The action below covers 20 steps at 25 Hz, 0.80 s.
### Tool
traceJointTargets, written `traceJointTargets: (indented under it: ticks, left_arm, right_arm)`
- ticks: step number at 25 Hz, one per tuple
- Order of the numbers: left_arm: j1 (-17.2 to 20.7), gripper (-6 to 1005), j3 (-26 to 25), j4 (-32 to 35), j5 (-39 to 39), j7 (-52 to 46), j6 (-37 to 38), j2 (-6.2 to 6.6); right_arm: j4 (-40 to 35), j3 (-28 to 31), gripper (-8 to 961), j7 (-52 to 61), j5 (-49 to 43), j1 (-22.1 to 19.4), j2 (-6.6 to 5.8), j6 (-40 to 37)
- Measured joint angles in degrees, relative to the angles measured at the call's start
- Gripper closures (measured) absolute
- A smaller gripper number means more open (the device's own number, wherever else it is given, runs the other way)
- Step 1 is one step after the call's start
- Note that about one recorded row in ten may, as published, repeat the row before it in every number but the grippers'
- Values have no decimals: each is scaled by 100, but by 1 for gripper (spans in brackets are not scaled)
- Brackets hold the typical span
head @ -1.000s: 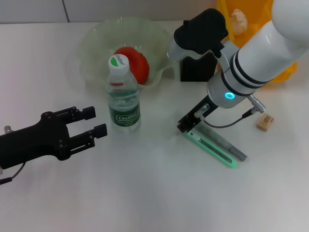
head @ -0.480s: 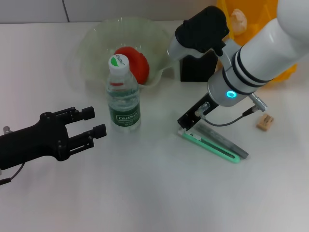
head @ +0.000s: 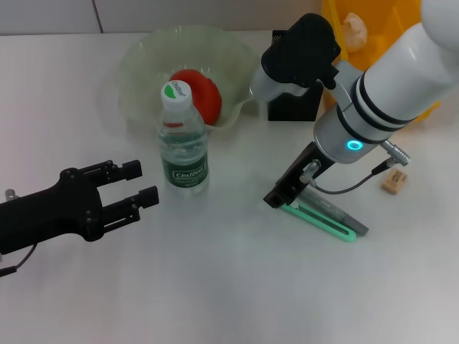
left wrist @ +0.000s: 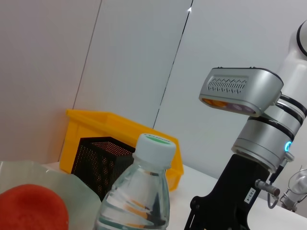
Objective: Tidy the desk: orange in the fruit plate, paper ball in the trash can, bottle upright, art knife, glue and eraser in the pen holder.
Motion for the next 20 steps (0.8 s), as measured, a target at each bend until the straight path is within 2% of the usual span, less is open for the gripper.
traceJointTargets:
  ticks: [1,6,20]
  left_arm:
    - [0,395,0,0,0,0,5,-4]
    - [-6,395,6,0,0,0,11,-8]
    - [-17,395,0,0,0,0,1,-31]
  right_arm:
    - [-4,-4,675,-34,-7,-3,1,1]
    - [-2,-4,617,-80,-97,-4,3,20]
    - [16,-29,618,-218,-233,-36,26,62]
